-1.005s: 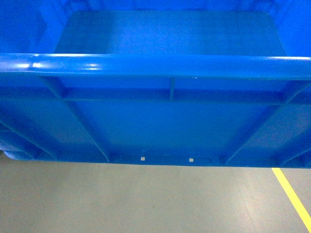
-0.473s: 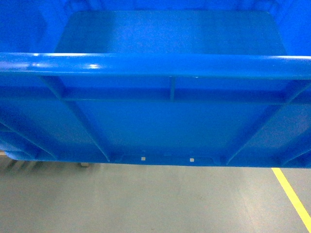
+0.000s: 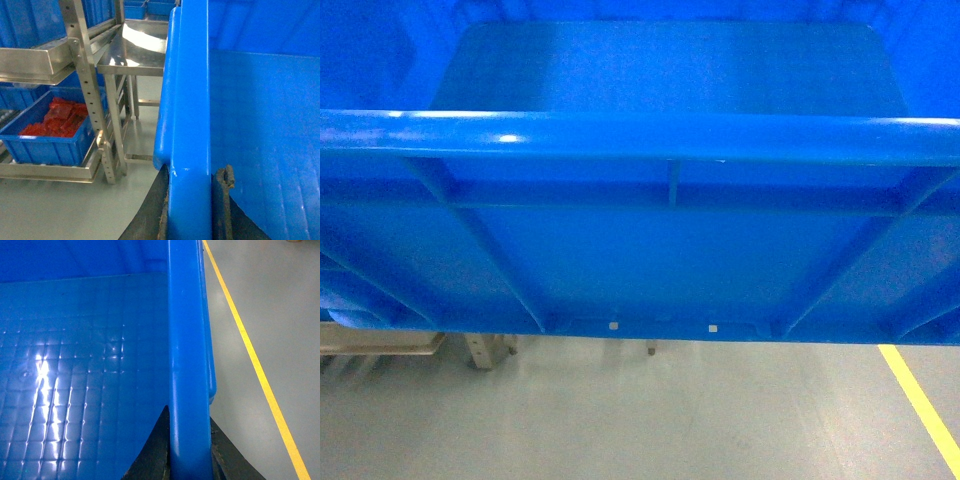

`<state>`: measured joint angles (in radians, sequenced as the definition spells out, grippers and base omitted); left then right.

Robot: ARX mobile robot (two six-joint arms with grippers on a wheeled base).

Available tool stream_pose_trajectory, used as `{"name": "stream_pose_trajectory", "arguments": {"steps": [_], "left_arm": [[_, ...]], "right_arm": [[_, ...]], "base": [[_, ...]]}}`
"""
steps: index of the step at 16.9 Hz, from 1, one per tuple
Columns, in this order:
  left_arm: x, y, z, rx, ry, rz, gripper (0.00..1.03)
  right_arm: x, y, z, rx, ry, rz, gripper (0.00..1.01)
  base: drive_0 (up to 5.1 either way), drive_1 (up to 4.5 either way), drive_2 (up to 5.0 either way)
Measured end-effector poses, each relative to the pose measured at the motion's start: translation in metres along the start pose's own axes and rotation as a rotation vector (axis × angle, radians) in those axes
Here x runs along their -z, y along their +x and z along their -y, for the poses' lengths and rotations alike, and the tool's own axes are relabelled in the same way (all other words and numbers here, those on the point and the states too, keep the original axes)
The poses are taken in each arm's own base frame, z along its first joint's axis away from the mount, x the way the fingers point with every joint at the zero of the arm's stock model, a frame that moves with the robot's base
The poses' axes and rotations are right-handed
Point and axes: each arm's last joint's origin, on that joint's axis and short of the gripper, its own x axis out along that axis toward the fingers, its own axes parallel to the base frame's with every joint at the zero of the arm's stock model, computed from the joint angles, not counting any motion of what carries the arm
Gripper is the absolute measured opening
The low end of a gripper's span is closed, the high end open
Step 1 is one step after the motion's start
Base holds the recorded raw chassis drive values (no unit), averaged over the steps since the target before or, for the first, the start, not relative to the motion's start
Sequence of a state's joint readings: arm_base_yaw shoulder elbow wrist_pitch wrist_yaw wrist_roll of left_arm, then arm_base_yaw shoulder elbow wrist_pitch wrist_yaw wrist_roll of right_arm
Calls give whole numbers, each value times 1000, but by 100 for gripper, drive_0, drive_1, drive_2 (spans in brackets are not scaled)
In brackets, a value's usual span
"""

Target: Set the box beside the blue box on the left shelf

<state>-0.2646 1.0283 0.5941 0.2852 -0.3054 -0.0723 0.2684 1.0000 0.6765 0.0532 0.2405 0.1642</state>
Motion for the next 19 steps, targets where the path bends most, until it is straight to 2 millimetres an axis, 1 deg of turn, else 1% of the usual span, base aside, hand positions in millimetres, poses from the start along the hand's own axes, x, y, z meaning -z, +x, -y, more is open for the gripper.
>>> {"name": "stream_pose_trajectory", "arguments": {"steps": [2,3,13,19], "left_arm": [[0,0,0,0,0,0,10],[0,0,0,1,-1,4,10],[1,1,0,2,-2,-4,10],[0,1,0,2,-2,-1,10]], "right_arm": [[0,0,0,1,0,1,9],[0,0,0,0,1,4,9],[0,0,0,2,-1,1,9],[0,0,0,2,0,1,9]], "base": [[-2,423,-428],[0,0,0],[-483,254,254],[-454,97,393]]}}
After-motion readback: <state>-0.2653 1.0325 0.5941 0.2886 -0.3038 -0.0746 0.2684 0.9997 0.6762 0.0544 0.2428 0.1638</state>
